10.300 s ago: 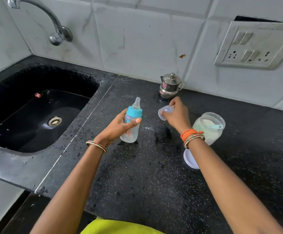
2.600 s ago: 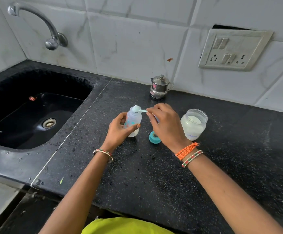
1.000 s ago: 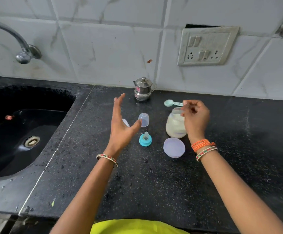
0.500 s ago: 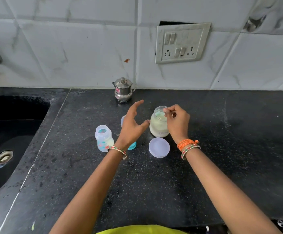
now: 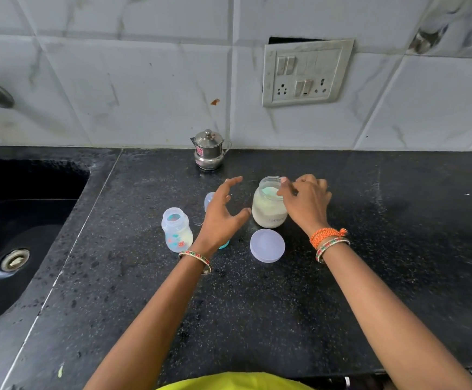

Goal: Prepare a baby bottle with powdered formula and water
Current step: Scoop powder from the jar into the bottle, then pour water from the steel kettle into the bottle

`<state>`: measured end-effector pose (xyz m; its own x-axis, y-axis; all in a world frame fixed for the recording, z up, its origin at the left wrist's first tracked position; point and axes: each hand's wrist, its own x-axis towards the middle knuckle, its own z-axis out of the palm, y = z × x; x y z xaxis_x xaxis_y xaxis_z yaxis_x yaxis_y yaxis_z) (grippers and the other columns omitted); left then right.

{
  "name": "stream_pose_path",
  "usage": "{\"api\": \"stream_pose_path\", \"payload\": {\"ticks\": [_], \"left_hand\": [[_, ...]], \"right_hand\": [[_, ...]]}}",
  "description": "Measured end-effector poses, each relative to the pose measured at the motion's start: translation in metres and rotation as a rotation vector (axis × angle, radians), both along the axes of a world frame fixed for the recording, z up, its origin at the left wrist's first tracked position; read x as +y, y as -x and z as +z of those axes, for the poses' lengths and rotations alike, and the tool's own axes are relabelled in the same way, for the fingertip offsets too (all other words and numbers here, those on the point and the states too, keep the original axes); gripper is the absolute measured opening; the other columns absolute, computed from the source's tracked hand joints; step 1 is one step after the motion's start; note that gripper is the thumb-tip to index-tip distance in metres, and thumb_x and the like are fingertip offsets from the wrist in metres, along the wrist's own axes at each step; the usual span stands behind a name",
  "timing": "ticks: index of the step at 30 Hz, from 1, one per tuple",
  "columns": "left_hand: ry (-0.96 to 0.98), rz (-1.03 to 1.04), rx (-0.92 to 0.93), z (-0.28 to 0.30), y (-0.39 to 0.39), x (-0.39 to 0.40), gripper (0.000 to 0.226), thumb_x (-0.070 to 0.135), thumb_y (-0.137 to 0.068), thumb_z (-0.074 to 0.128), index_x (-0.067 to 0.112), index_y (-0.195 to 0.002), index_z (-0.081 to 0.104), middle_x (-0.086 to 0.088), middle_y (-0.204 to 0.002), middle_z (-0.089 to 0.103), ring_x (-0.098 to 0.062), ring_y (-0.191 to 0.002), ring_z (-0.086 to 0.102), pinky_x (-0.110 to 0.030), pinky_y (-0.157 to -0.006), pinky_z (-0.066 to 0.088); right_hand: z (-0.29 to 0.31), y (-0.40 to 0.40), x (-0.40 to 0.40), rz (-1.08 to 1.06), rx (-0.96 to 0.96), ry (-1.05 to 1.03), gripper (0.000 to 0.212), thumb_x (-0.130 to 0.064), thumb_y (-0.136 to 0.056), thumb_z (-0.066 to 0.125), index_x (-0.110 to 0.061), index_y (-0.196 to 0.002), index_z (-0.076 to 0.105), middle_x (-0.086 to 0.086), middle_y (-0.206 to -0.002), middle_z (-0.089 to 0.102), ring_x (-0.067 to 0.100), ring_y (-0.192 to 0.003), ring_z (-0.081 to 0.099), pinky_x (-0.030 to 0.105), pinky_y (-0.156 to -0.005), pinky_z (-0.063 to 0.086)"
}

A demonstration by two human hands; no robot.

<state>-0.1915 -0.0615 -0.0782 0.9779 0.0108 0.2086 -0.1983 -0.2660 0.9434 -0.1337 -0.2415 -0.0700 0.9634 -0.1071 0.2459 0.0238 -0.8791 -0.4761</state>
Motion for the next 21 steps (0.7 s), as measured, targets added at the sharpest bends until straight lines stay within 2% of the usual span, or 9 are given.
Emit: {"api": "stream_pose_path", "payload": {"ticks": [3, 7, 9, 11, 13, 15, 17, 19, 21], "left_hand": [[-0.001, -0.007, -0.033, 0.006, -0.002, 0.006, 0.059, 0.006, -0.083, 0.064, 0.029, -0.133, 0.042, 0.022, -0.129, 0.04, -0.001, -0.123, 0.037, -0.023, -0.104, 0.026], [0.009, 0.03, -0.105, 0.025, -0.018, 0.029, 0.058, 0.014, -0.079, 0.063, 0.03, -0.132, 0.046, 0.01, -0.137, 0.048, -0.007, -0.126, 0.045, -0.026, -0.106, 0.033], [-0.021, 0.053, -0.129, 0.042, -0.032, 0.047, 0.057, 0.012, -0.079, 0.064, 0.025, -0.132, 0.047, 0.005, -0.134, 0.053, -0.002, -0.119, 0.052, -0.017, -0.1, 0.039], [-0.072, 0.084, -0.148, 0.057, -0.046, 0.065, 0.055, 0.005, -0.081, 0.063, 0.018, -0.132, 0.048, 0.006, -0.127, 0.055, 0.014, -0.104, 0.053, -0.004, -0.087, 0.039], [-0.116, 0.132, -0.13, 0.064, -0.062, 0.085, 0.053, 0.01, -0.08, 0.063, 0.019, -0.13, 0.049, 0.009, -0.125, 0.055, 0.016, -0.103, 0.051, -0.009, -0.088, 0.039], [-0.154, 0.159, -0.08, 0.065, -0.077, 0.103, 0.055, 0.021, -0.075, 0.061, 0.02, -0.129, 0.05, 0.008, -0.128, 0.055, 0.004, -0.116, 0.049, -0.021, -0.096, 0.042], [-0.182, 0.157, -0.029, 0.061, -0.087, 0.116, 0.056, 0.024, -0.073, 0.059, 0.019, -0.128, 0.051, 0.005, -0.13, 0.055, -0.005, -0.123, 0.048, -0.031, -0.102, 0.043], [-0.205, 0.15, 0.01, 0.055, -0.097, 0.128, 0.054, 0.023, -0.073, 0.059, 0.02, -0.127, 0.052, 0.004, -0.131, 0.056, -0.007, -0.124, 0.049, -0.037, -0.104, 0.044], [-0.201, 0.16, 0.034, 0.044, -0.105, 0.14, 0.051, 0.023, -0.074, 0.059, 0.021, -0.125, 0.053, 0.006, -0.129, 0.057, -0.005, -0.123, 0.049, -0.039, -0.103, 0.045]], "right_hand": [[0.009, 0.005, 0.002, 0.043, 0.026, -0.036, 0.055, -0.049, -0.098, 0.031, -0.019, -0.09, 0.077, 0.007, -0.133, 0.051, 0.026, -0.126, 0.035, 0.048, -0.102, 0.023], [0.038, -0.002, 0.014, 0.076, -0.096, -0.196, 0.035, -0.043, -0.094, 0.044, -0.02, -0.1, 0.069, 0.005, -0.125, 0.054, 0.026, -0.124, 0.038, 0.046, -0.101, 0.026], [0.055, -0.016, 0.028, 0.136, -0.118, -0.213, 0.026, -0.034, -0.09, 0.053, -0.019, -0.109, 0.063, 0.005, -0.122, 0.054, 0.026, -0.122, 0.041, 0.042, -0.098, 0.029], [0.062, -0.035, 0.046, 0.194, -0.088, -0.177, 0.034, -0.025, -0.086, 0.057, -0.016, -0.119, 0.057, 0.009, -0.124, 0.052, 0.029, -0.122, 0.041, 0.04, -0.097, 0.032], [0.062, -0.064, 0.07, 0.246, -0.012, -0.211, 0.04, -0.018, -0.085, 0.058, -0.012, -0.124, 0.052, 0.014, -0.128, 0.049, 0.031, -0.123, 0.041, 0.037, -0.098, 0.035], [0.058, -0.102, 0.092, 0.271, 0.152, -0.259, 0.045, -0.014, -0.086, 0.058, -0.007, -0.129, 0.047, 0.017, -0.133, 0.047, 0.032, -0.126, 0.042, 0.035, -0.101, 0.038], [0.053, -0.142, 0.106, 0.27, 0.346, -0.164, 0.055, -0.014, -0.086, 0.061, -0.002, -0.135, 0.039, 0.02, -0.14, 0.043, 0.034, -0.129, 0.042, 0.035, -0.104, 0.038], [0.046, -0.173, 0.112, 0.294, 0.482, -0.06, 0.064, -0.016, -0.085, 0.067, -0.001, -0.139, 0.036, 0.019, -0.142, 0.044, 0.034, -0.129, 0.044, 0.034, -0.102, 0.039], [0.034, -0.196, 0.115, 0.324, 0.542, -0.017, 0.061, -0.024, -0.083, 0.072, -0.002, -0.134, 0.045, 0.018, -0.137, 0.051, 0.033, -0.123, 0.051, 0.034, -0.097, 0.043]]}}
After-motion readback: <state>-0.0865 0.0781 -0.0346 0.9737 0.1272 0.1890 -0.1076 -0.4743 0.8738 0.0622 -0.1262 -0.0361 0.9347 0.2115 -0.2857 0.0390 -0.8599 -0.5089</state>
